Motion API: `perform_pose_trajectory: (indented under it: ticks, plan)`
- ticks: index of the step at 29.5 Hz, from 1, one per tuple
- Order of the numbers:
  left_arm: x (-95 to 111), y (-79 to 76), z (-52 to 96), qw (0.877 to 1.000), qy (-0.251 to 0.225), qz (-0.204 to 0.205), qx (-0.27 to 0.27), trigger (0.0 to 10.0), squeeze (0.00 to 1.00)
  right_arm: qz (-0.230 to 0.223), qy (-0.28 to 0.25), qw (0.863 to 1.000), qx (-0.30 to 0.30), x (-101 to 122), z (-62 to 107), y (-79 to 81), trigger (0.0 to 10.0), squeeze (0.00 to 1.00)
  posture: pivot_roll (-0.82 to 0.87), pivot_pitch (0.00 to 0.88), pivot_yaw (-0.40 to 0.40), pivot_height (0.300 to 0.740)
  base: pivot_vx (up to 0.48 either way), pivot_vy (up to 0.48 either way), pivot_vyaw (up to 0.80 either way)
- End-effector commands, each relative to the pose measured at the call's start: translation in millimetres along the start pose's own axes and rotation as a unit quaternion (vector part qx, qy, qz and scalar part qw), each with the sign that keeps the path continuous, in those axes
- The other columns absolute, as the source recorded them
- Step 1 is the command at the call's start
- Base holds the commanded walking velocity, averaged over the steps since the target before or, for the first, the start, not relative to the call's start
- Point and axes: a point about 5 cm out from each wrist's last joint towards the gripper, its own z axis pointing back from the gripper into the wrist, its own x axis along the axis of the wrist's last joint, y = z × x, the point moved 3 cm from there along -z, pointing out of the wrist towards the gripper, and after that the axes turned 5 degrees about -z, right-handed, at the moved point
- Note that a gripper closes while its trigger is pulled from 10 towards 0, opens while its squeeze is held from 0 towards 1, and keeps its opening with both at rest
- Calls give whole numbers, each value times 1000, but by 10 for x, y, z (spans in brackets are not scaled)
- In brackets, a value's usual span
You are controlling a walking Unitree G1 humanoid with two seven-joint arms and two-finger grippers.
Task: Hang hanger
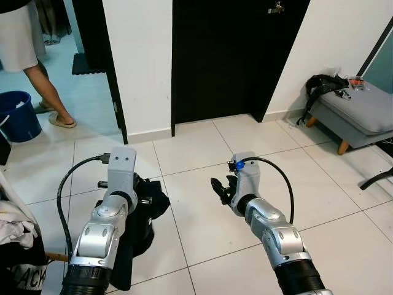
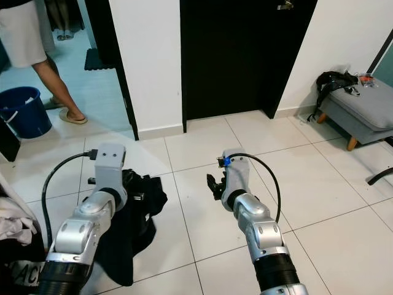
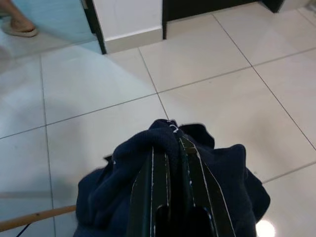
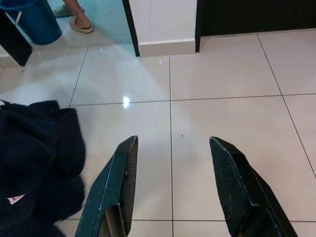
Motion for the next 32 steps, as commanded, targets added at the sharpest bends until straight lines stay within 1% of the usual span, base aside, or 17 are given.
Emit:
perform_pose_trajectory:
  ticks: [1, 5, 12, 32]
  plan:
    - [80, -34, 19, 1000, -14, 7, -6, 10000, 0, 5, -1, 1000, -2, 3, -6, -3, 10000, 0, -7, 107, -43, 740, 349, 0, 0]
    - [90, -42, 15, 1000, -14, 8, -9, 10000, 0, -2, -6, 1000, -10, 20, -3, -20, 10000, 0, -7, 107, -40, 740, 361, 0, -133]
    - [114, -43, 3, 1000, -18, 10, -10, 10000, 0, -4, -7, 1000, -14, 27, 7, -37, 10000, 0, -9, 106, -35, 740, 368, 0, -710]
    - [159, -42, -23, 1000, -23, 9, -14, 10000, 0, -10, -14, 999, -27, 46, 39, -89, 10000, 0, -16, 111, -17, 740, 372, 0, -569]
